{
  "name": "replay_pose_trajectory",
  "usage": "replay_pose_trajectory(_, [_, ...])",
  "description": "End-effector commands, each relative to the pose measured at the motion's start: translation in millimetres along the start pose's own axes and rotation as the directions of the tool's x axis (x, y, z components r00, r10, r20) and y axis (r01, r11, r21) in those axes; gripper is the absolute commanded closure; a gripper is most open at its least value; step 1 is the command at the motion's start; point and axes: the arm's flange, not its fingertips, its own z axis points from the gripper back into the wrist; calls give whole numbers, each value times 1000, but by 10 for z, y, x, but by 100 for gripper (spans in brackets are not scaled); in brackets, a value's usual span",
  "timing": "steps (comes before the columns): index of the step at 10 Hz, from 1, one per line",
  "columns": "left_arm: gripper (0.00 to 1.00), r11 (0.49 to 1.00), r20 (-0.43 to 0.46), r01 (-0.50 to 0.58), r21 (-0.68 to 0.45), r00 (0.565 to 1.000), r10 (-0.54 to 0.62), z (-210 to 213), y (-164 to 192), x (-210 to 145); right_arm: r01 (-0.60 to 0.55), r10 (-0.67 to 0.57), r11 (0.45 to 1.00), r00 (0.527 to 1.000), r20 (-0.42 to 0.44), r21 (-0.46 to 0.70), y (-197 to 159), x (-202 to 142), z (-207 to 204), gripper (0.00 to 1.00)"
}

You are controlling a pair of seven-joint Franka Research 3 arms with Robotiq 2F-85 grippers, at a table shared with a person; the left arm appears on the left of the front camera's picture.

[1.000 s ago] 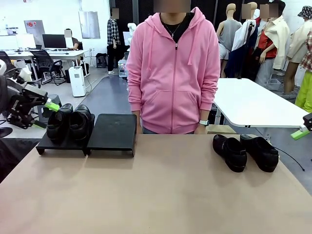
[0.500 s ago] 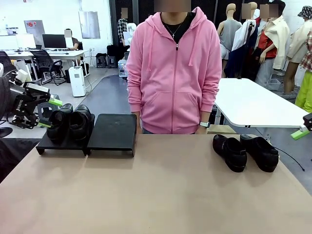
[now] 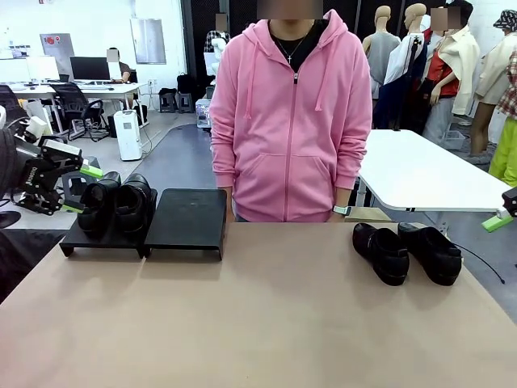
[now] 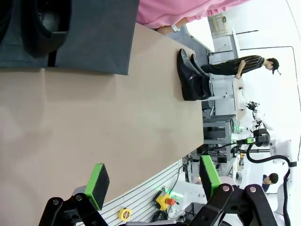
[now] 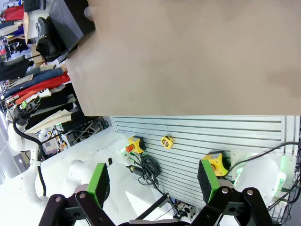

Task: Organize the shoes by placing them on the stand.
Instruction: Pick up one Shoe and place it in the middle of the table.

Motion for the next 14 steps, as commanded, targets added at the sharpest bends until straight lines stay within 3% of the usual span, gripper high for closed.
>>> replay_pose_trajectory(1, [0, 1000, -8, 11, 4, 1000, -11, 26, 1, -2, -14, 14, 1000, 1000, -4, 11, 5, 3, 36, 0])
replay_pose_trajectory(8, [0, 1000, -8, 11, 4, 1000, -11, 26, 1, -2, 0, 0, 1000, 1000, 0, 0, 0, 0, 0, 0])
replay_pose_trajectory(9, [0, 1000, -8, 11, 4, 1000, -11, 26, 1, -2, -111, 102, 988, 991, -82, -111, 341, 261, -309, 0])
replay_pose_trajectory(10, [0, 1000, -8, 11, 4, 1000, -11, 26, 1, -2, -112, 97, 961, 993, -71, -251, 616, 600, -587, 0])
replay_pose_trajectory(12, [0, 1000, -8, 11, 4, 1000, -11, 26, 1, -2, -35, 112, 879, 984, 136, -476, 993, 1203, -1041, 0])
replay_pose_trajectory(14, [0, 1000, -8, 11, 4, 1000, -11, 26, 1, -2, -52, 213, 820, 952, 218, -570, 1121, 1329, -1302, 0])
